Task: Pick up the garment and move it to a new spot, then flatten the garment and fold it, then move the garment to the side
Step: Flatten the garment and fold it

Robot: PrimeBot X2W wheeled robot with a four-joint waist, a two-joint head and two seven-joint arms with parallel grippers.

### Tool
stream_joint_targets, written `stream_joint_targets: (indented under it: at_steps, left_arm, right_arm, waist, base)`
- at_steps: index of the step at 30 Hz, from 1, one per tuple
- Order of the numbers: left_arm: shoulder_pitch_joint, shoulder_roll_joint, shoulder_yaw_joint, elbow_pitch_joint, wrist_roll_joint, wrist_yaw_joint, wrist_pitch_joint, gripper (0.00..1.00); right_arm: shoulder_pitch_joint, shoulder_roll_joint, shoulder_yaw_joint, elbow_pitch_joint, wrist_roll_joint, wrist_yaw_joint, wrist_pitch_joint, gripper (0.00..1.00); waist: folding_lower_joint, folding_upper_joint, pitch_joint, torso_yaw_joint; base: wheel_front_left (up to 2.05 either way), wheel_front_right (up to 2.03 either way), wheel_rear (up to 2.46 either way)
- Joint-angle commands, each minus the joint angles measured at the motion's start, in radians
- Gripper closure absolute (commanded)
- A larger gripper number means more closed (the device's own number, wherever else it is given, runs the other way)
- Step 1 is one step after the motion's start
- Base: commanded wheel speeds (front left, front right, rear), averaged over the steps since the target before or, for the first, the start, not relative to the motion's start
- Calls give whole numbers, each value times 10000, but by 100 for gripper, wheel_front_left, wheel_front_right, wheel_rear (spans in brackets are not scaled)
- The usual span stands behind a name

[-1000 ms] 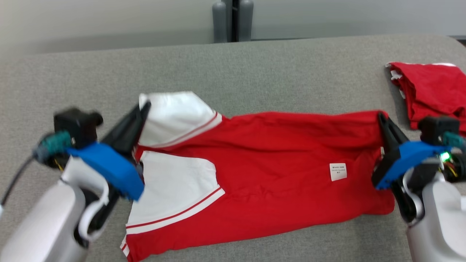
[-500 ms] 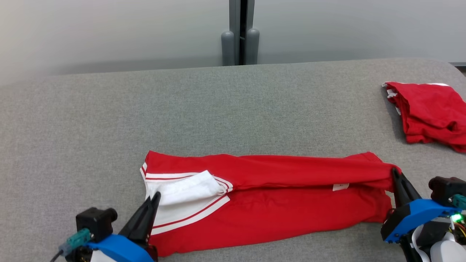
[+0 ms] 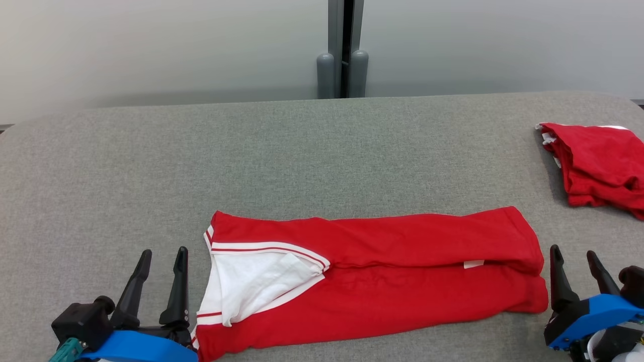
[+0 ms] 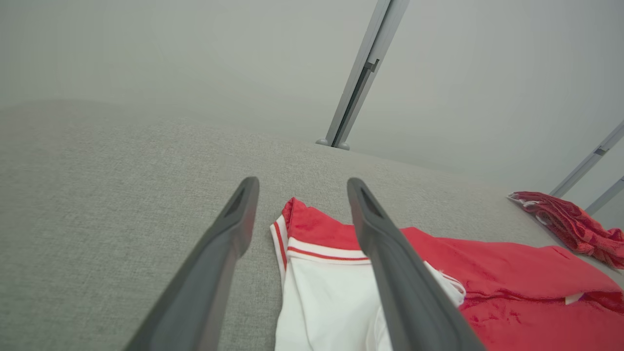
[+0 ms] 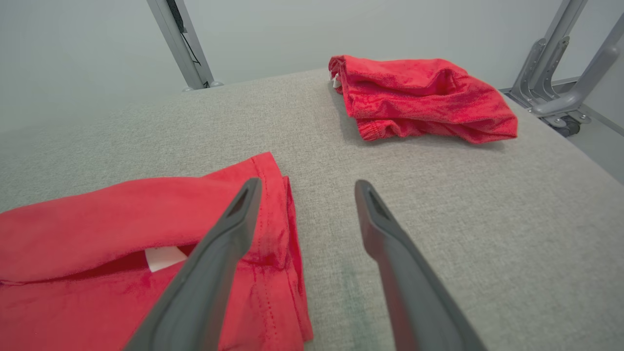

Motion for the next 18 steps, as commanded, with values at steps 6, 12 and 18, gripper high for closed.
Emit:
stream_joint_targets:
  at_steps: [6, 12, 18]
  left_arm:
    - [-94, -321, 517, 122, 587, 389, -78, 0]
    - [-103, -636, 777, 286, 854, 300, -77, 0]
    - [-5, -832, 979, 443, 1060, 253, -78, 0]
  right_arm:
    - [-586, 11, 173, 634, -68, 1, 14, 0]
    - [-1048, 10, 178, 2017, -235, 1, 107, 0]
    - [-1280, 16, 511, 3410, -191, 2, 33, 0]
  waist:
    - [0, 0, 123, 93]
    - [0, 0, 244, 296]
    - [0, 0, 285, 417]
  base:
    - [0, 0, 0]
    - [0, 0, 0]
    - [0, 0, 0]
